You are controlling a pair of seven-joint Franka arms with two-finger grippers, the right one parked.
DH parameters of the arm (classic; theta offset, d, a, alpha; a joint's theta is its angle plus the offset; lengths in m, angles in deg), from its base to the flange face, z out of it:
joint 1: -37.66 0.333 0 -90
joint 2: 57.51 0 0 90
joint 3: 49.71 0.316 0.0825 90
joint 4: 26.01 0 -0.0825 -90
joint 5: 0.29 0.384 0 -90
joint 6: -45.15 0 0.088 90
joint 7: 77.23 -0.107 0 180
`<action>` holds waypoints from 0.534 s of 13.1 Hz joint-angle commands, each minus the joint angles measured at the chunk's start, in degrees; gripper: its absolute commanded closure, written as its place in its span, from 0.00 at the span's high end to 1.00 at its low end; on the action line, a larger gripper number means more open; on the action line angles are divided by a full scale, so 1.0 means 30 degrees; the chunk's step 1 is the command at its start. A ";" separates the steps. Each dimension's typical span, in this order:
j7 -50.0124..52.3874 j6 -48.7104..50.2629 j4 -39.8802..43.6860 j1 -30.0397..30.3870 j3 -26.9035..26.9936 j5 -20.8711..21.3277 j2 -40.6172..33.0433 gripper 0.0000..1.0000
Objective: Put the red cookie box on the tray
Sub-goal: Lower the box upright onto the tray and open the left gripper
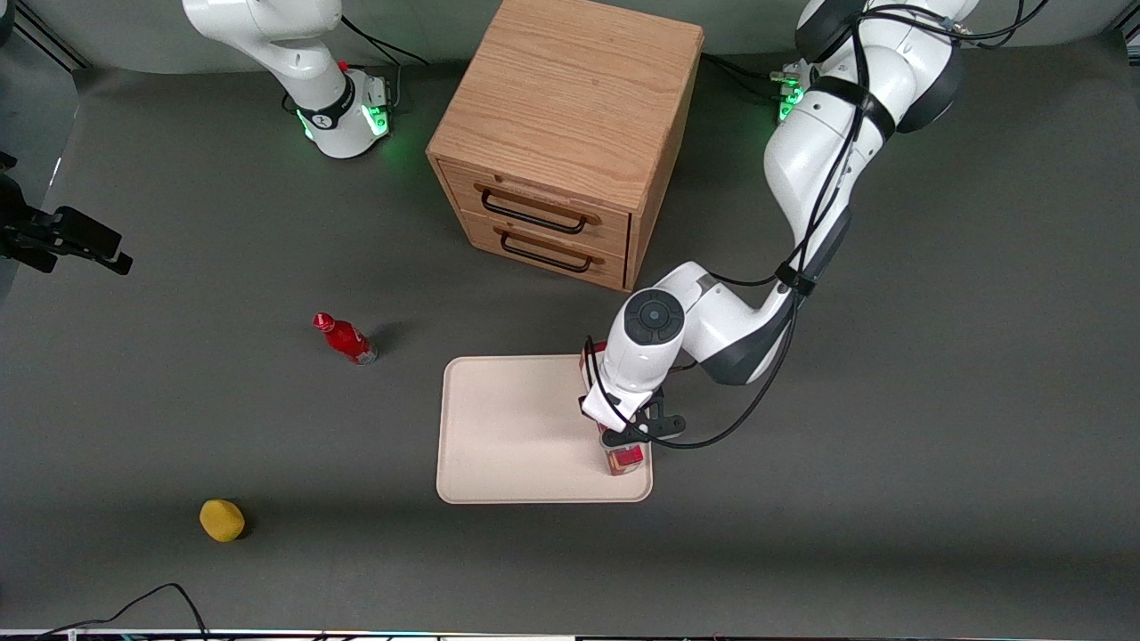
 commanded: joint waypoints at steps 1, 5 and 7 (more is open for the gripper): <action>-0.0191 -0.0336 0.0692 -0.0183 0.0064 0.0238 0.0513 1.00; -0.0337 0.0275 0.0692 -0.0067 0.0299 0.0180 0.0252 1.00; -0.0454 0.1939 0.0692 0.0255 0.0066 0.0209 -0.0391 1.00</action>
